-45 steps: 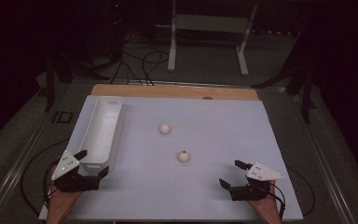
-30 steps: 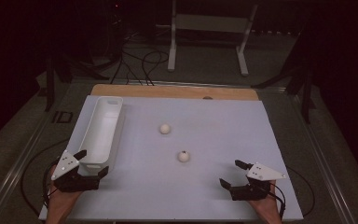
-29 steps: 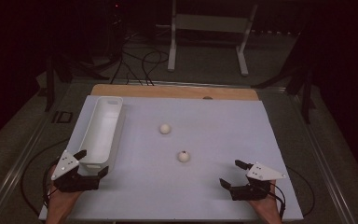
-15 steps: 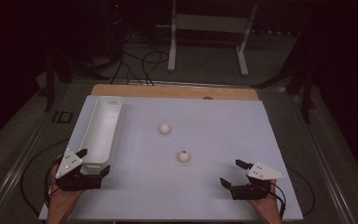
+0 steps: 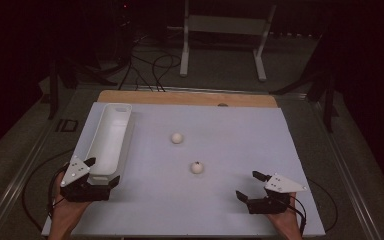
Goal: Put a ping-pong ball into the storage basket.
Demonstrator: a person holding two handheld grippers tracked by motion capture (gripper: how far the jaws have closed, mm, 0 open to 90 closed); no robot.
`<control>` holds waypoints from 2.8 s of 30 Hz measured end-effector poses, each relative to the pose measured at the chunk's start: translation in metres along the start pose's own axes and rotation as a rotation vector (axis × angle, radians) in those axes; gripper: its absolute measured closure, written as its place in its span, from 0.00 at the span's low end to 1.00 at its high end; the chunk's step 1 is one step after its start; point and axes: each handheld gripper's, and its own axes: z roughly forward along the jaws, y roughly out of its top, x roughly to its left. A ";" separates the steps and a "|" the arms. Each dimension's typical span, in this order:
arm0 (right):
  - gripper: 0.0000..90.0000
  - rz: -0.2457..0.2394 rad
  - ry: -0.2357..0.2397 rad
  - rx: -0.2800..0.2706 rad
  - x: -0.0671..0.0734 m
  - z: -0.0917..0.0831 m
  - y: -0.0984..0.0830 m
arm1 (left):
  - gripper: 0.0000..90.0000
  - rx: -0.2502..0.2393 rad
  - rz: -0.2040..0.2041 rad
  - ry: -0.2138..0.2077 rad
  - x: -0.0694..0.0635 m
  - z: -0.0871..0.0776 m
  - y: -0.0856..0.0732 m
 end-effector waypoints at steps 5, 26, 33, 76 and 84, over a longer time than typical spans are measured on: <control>0.09 -0.002 0.000 0.002 0.000 0.000 0.000 | 0.00 0.014 0.012 -0.005 -0.001 -0.001 0.006; 0.09 0.000 -0.003 0.005 -0.001 0.000 0.000 | 0.00 0.043 0.044 -0.025 -0.009 0.004 0.030; 0.09 0.001 -0.003 0.009 -0.001 0.001 -0.001 | 0.00 0.065 0.053 -0.033 -0.011 0.010 0.038; 0.09 0.004 -0.004 0.016 -0.003 0.000 -0.001 | 0.00 0.159 0.135 -0.123 -0.039 0.055 0.070; 0.09 0.005 -0.004 0.016 -0.003 0.000 -0.001 | 0.00 0.175 0.149 -0.133 -0.046 0.064 0.074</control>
